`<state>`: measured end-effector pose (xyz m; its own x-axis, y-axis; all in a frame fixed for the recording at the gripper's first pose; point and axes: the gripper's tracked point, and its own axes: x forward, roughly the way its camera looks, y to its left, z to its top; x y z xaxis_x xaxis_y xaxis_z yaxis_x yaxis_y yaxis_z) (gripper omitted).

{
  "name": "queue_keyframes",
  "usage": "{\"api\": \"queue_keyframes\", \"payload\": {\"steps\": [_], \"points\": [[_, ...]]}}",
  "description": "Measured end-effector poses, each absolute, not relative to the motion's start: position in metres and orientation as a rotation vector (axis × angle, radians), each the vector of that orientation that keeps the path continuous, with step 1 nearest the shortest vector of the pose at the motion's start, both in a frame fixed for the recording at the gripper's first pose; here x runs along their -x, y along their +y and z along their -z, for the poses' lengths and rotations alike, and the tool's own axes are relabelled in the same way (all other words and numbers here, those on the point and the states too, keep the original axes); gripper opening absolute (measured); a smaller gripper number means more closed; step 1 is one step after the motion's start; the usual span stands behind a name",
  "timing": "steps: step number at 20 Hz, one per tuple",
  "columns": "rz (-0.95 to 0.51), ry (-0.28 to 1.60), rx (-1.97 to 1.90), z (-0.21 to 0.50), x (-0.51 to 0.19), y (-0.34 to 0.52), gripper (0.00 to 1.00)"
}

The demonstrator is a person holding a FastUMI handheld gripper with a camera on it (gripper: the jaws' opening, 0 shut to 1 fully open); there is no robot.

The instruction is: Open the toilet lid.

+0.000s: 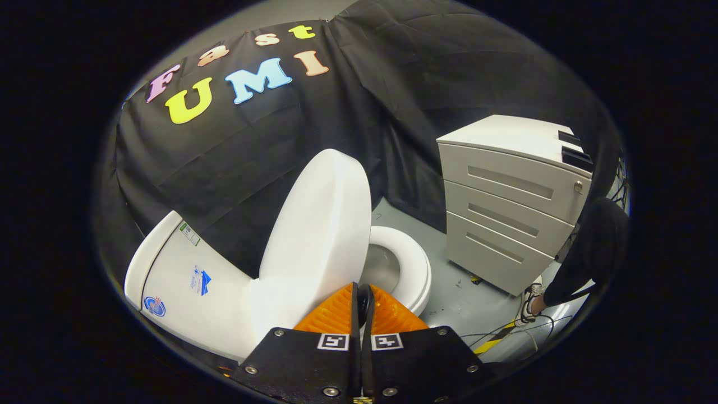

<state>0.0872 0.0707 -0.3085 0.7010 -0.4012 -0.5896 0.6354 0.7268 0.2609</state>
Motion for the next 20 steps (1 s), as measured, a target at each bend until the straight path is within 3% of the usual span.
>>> {"api": "queue_keyframes", "payload": {"steps": [20], "points": [[0.547,0.451,-0.31,0.258,-0.101,0.123,0.0]]}}
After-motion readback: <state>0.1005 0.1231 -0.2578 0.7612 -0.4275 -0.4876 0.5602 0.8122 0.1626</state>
